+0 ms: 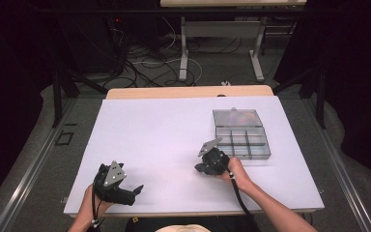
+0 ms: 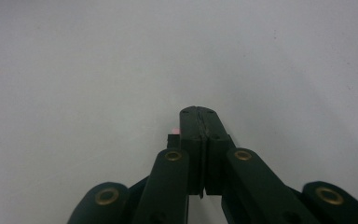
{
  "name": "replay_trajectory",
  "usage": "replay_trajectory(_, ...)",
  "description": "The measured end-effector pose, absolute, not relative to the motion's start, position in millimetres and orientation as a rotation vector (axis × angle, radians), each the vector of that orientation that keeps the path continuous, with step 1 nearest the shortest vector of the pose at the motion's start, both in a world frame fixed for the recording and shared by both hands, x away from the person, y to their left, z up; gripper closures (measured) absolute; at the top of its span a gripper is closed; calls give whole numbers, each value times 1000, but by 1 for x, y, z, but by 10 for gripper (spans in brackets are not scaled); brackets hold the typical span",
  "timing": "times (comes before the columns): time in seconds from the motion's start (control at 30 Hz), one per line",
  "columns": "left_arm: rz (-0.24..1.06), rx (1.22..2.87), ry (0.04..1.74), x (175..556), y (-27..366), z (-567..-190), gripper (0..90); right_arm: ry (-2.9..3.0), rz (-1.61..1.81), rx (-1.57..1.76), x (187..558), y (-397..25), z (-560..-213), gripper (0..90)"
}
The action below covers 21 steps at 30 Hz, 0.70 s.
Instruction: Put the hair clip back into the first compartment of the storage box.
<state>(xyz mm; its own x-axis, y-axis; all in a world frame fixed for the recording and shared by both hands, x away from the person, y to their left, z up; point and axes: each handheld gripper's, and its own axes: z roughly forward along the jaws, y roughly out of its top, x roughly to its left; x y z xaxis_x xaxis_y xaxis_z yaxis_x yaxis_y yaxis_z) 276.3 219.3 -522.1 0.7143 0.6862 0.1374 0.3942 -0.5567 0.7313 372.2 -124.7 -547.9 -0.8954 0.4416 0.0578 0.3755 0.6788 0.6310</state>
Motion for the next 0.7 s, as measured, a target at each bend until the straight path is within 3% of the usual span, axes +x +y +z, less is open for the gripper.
replay_trajectory(0.7, 546, 2213, 824, 275, 220, -522, 2, 2748, 1035, 695, 366, -129, -536, 900)
